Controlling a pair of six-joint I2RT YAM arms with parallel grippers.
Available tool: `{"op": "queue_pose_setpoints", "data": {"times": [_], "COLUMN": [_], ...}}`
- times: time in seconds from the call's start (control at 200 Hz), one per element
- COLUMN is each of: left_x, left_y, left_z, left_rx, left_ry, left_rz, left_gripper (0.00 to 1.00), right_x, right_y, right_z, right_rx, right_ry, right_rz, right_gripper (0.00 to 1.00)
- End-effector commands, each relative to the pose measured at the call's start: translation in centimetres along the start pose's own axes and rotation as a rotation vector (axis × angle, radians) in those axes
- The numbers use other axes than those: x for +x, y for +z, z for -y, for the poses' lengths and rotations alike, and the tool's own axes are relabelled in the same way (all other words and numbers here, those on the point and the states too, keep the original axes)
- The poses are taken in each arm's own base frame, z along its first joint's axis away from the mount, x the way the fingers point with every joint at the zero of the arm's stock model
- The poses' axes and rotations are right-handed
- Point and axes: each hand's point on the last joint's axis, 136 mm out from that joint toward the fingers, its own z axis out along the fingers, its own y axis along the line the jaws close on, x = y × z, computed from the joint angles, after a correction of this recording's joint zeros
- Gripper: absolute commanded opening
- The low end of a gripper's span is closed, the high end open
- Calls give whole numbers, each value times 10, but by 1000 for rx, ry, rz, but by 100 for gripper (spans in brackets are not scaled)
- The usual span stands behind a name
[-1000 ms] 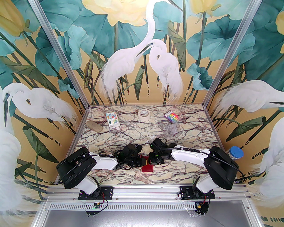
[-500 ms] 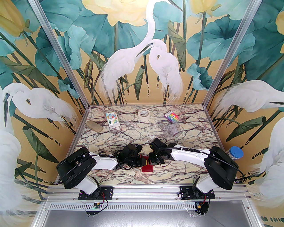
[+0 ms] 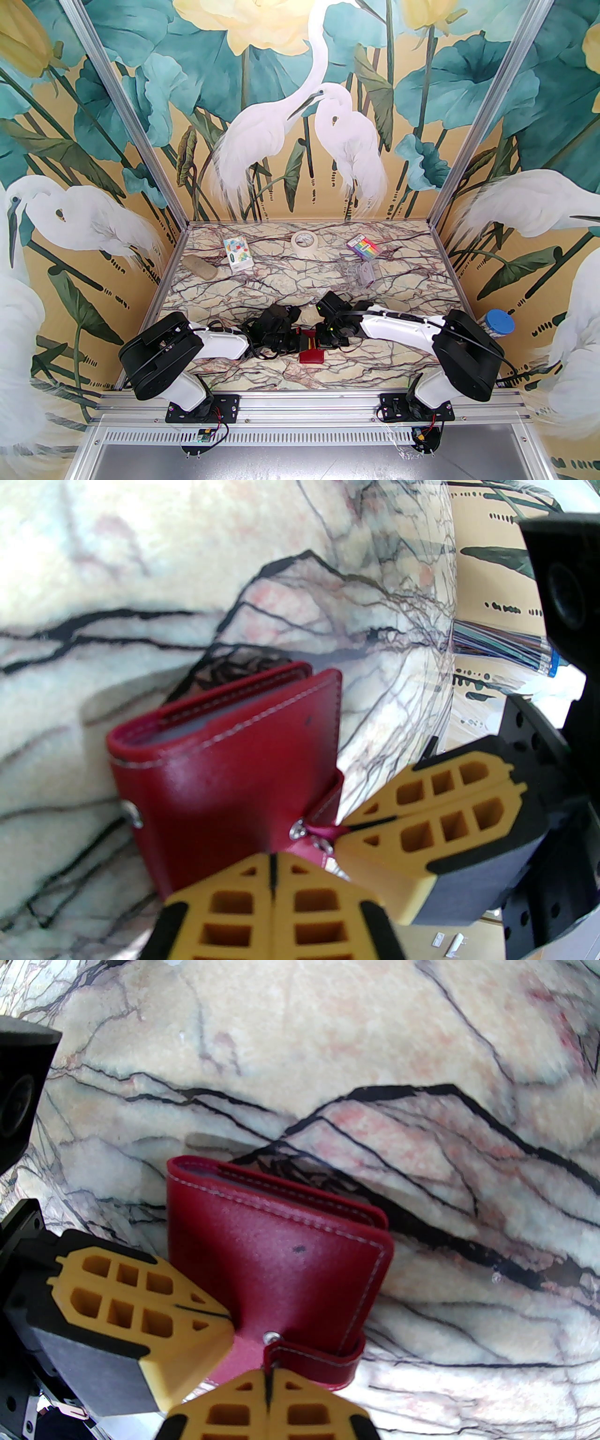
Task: Put the credit cards into the card holder
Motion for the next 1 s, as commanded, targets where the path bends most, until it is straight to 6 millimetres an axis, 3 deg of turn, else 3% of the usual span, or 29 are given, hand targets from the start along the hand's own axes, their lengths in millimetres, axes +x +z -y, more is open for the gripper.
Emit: {"op": "queue_pose_setpoints", "data": {"times": [0.0, 0.995], "left_x": [5, 6], "left_y": [1, 2], "left_z": [-22, -26], "left_rx": [-89, -104], "left_ry": [-25, -30], "left_rz": [-1, -2], "left_gripper": [0, 0], "right_x": [-2, -6], "right_y": [-10, 5], "right_z": [-4, -2], "right_rx": [7, 21], "right_ry": [-27, -18], "right_rz": [24, -7], "right_gripper": [0, 0]}}
